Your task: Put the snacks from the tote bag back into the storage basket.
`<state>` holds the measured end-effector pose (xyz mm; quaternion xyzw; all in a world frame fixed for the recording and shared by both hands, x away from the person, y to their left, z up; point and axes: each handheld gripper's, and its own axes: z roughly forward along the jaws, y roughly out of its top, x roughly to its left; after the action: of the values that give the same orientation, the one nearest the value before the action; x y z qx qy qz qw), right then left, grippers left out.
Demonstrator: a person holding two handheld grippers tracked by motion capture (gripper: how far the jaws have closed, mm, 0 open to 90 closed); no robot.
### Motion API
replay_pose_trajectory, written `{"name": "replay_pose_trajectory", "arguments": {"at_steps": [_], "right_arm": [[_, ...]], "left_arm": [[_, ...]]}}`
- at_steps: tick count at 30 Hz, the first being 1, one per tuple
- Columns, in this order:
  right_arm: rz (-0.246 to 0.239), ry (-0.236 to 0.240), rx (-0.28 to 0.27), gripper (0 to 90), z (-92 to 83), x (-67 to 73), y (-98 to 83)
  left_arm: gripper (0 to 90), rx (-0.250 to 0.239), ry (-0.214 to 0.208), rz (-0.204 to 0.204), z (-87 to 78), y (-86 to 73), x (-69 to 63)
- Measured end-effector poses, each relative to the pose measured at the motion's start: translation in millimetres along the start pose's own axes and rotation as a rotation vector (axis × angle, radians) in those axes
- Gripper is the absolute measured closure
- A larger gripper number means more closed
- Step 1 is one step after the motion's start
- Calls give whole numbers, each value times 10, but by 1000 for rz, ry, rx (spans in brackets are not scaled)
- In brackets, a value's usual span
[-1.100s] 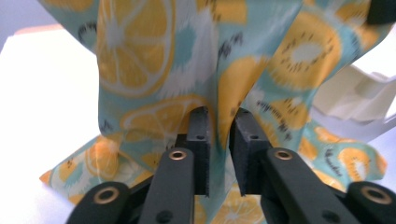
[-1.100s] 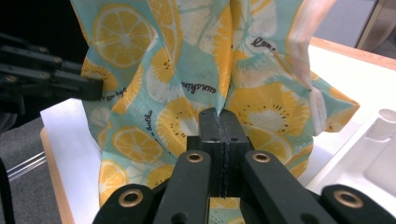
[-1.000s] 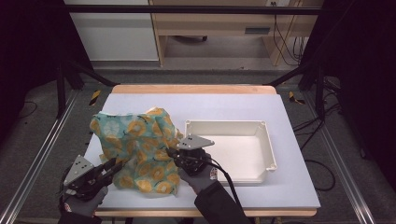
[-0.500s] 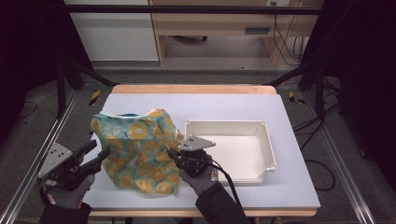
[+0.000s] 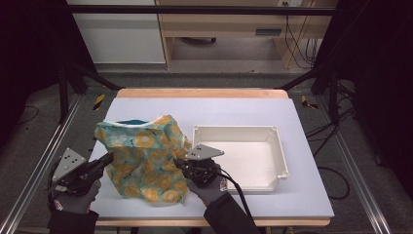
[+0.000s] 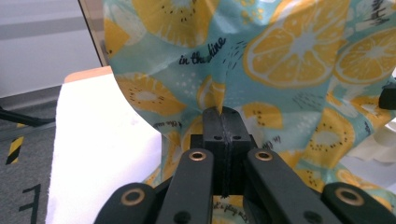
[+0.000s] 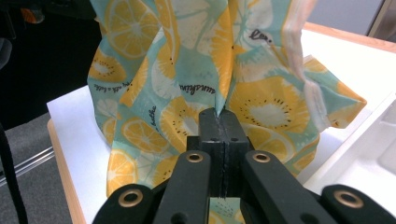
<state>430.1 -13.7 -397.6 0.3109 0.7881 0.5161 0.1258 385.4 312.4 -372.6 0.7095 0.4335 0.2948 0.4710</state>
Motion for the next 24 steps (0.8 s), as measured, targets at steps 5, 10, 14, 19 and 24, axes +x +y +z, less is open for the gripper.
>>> {"name": "replay_pose_trajectory", "arguments": {"at_steps": [5, 10, 14, 19, 24], "right_arm": [[9, -6, 11, 900, 9, -21, -41], [12, 0, 14, 861, 19, -22, -53], [-5, 1, -60, 713, -130, -18, 60], [-6, -53, -164, 628, -349, -71, 256], [-9, -78, -187, 506, -323, -145, 429]], "left_arm": [[900, 19, -6, -7, -15, -107, 5], [900, 32, -16, -9, 1, -166, -1], [900, 46, -23, -1, 17, -200, -22], [900, 43, -25, -4, 19, -206, -25], [900, 42, -31, -4, 19, -205, -25]]}}
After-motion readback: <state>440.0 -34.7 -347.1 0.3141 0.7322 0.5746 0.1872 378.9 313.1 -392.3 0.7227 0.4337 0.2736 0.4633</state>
